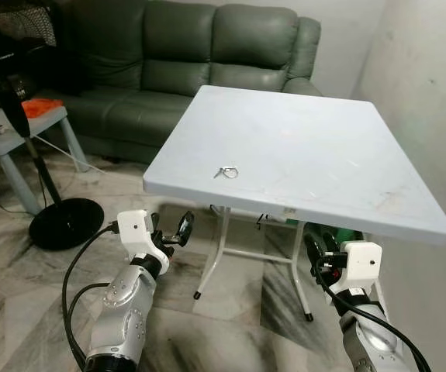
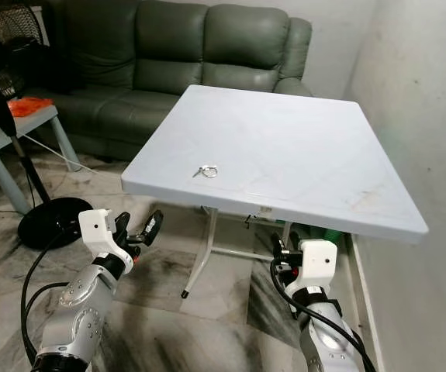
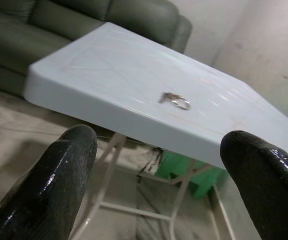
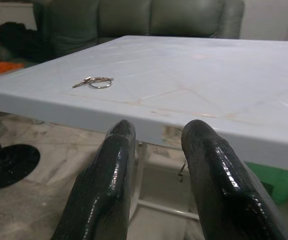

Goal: Hang keys on a hook

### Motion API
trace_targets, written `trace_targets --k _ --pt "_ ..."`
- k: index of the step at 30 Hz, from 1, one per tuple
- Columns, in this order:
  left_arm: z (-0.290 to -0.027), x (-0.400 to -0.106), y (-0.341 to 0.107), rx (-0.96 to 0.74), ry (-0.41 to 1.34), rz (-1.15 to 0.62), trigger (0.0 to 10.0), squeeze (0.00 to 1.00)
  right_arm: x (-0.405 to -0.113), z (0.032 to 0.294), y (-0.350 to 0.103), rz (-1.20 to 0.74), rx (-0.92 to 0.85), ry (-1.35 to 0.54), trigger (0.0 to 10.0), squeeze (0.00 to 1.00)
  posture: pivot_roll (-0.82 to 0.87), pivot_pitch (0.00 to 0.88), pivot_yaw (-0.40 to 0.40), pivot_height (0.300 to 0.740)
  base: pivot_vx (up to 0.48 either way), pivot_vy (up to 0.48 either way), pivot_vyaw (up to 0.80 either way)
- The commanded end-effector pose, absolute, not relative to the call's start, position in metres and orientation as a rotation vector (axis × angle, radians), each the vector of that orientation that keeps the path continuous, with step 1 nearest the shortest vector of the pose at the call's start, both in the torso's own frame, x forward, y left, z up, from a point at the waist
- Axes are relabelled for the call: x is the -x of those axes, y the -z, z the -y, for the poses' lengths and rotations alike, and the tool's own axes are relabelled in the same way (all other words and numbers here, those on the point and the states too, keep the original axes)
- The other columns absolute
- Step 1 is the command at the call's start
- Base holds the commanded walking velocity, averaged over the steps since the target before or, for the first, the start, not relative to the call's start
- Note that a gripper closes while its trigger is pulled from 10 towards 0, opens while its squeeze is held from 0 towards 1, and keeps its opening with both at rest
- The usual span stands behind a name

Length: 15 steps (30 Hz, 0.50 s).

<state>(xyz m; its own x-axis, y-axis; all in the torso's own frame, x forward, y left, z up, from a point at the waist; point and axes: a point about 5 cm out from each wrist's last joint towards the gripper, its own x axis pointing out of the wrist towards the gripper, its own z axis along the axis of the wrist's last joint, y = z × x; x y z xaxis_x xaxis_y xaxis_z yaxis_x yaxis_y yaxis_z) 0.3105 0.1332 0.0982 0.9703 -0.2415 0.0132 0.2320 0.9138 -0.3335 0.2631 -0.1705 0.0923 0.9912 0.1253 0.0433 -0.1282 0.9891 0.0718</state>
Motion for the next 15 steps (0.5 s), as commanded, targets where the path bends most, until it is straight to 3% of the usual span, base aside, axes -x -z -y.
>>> trace_targets --k 1,15 --pt "-0.1305 -0.3135 -0.1022 0.329 0.25 -0.017 10.0 0.0 -0.2651 0.1715 -0.0949 0.042 -0.082 -0.125 10.0 0.0 0.02 0.0 -0.052 0.74 0.409 0.0 0.0" --pt "-0.1285 -0.3135 -0.102 0.334 0.254 -0.02 10.0 0.0 -0.2643 0.1713 -0.0936 0.036 -0.085 -0.133 10.0 0.0 0.01 0.0 -0.049 0.74 0.407 0.0 0.0"
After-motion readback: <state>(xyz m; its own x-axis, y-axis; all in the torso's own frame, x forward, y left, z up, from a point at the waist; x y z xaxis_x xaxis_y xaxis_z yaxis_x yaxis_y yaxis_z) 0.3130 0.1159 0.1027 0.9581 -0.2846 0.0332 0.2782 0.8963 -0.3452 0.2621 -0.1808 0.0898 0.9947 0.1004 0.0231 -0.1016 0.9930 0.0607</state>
